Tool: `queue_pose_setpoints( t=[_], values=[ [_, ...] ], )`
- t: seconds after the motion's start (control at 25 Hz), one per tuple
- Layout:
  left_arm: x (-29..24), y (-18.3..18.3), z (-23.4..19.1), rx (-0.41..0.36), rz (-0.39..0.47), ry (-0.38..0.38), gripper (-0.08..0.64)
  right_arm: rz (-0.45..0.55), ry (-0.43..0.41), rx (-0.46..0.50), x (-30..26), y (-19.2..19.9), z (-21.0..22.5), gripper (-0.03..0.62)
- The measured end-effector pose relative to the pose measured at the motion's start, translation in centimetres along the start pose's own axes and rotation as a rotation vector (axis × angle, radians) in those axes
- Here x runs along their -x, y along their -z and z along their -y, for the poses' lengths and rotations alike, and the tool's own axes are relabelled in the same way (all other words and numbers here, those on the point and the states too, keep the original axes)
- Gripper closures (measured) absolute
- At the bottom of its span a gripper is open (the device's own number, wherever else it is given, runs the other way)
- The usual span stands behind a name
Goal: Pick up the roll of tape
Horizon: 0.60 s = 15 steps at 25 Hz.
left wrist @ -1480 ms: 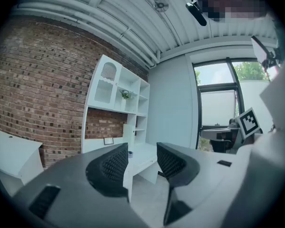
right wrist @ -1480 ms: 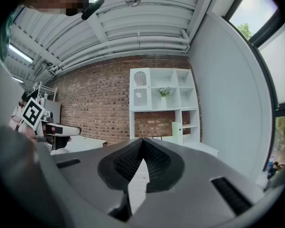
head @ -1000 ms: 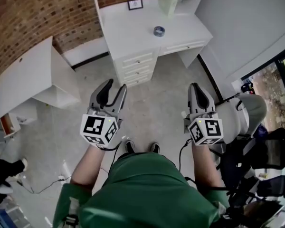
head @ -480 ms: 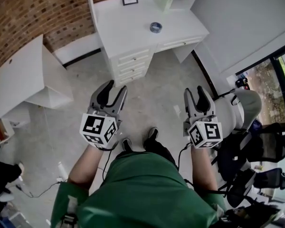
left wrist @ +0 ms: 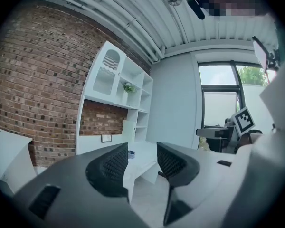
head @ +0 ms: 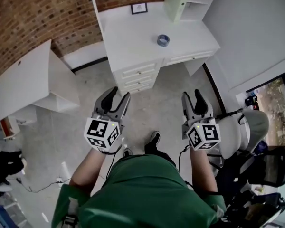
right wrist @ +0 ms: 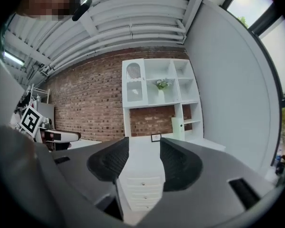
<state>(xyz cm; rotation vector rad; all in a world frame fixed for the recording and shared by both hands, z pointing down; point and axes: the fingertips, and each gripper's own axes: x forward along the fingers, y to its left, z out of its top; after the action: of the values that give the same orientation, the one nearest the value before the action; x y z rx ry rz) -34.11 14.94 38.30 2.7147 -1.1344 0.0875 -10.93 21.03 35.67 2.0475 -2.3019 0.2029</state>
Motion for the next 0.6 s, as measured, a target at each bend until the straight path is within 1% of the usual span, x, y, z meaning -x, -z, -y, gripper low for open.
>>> queue_pose_setpoints(
  t=[0.12, 0.24, 0.4, 0.6],
  values=[
    [-3.3, -0.5, 1.2, 0.004, -0.008, -0.025, 0.359, 0.009, -0.043, 0.007, -2.1, -0.9, 2.8, 0.387],
    [-6.7, -0.7, 2.8, 0.017, -0.025, -0.04, 0.359, 0.02, -0.071, -0.011, -3.9, -1.6, 6.2, 0.387],
    [-10.4, -1.1, 4.8, 0.008, -0.037, -0.052, 0.359, 0.027, -0.092, -0.027, -5.3, -2.1, 10.4, 0.387],
    [-13.6, -1.3, 6.9, -0.003, -0.036, -0.061, 0.359, 0.027, -0.115, -0.035, -6.2, -1.9, 13.9, 0.387]
  ],
)
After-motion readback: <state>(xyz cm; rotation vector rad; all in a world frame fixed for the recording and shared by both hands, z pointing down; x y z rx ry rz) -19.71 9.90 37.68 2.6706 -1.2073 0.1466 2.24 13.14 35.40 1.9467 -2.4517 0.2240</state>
